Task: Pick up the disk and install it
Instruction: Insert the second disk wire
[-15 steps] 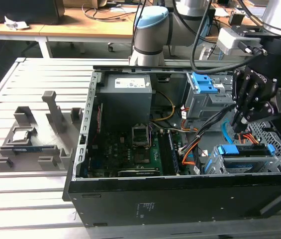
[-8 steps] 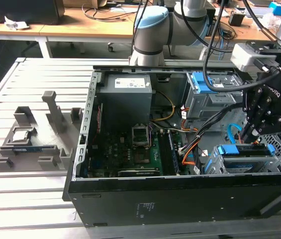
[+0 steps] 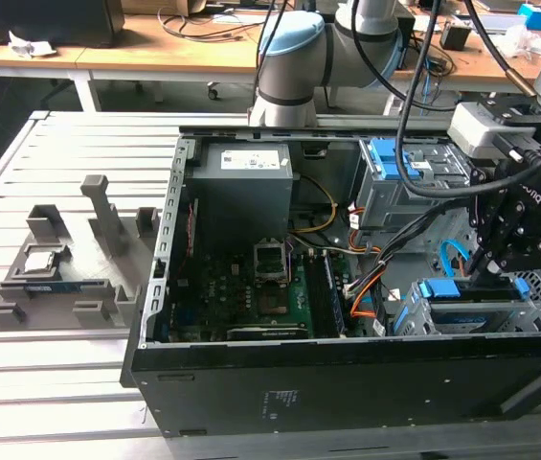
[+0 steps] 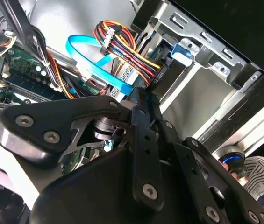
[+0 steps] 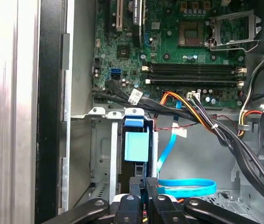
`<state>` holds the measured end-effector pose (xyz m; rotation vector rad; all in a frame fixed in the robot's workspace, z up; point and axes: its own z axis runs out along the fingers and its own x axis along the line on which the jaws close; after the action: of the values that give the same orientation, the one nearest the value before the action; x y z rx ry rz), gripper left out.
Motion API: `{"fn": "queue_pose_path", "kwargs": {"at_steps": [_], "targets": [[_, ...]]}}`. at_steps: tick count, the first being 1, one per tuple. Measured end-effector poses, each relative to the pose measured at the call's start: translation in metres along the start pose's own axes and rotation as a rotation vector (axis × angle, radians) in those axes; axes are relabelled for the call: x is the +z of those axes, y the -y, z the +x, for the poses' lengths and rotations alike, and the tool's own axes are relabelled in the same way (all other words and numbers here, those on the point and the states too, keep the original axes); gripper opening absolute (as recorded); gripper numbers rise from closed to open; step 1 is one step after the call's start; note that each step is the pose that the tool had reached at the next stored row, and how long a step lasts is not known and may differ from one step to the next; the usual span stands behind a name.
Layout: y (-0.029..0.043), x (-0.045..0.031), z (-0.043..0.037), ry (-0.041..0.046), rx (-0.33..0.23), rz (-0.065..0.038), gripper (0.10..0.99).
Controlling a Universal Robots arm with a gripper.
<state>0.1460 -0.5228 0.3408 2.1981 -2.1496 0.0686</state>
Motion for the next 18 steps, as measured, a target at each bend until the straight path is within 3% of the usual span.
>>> {"fn": "queue_pose_path", "kwargs": {"at_steps": [1, 3, 9, 10, 11, 13, 14, 16, 18], "targets": [[0.0001, 0.0015, 0.0001, 0.0076, 0.0, 0.0, 0.161], [0.0, 0.0003, 0.0003, 0.0119, 0.0, 0.0, 0.161], [0.0, 0.0043, 0.0004, 0.0083, 0.0, 0.0, 0.173], [0.0, 0.0043, 0.0004, 0.0077, 0.0, 0.0, 0.235], [0.0, 0.0038, 0.0004, 0.0078, 0.0, 0.0, 0.235], [-0.0001, -0.0015, -0.0001, 0.0085, -0.001, 0.0, 0.235], [-0.0003, -0.0109, -0.0021, 0.0069, -0.001, 0.0, 0.235], [-0.0006, -0.0185, -0.007, 0.0063, -0.001, 0.0, 0.224], [-0.0009, -0.0256, -0.0116, 0.0062, -0.001, 0.001, 0.106]]}}
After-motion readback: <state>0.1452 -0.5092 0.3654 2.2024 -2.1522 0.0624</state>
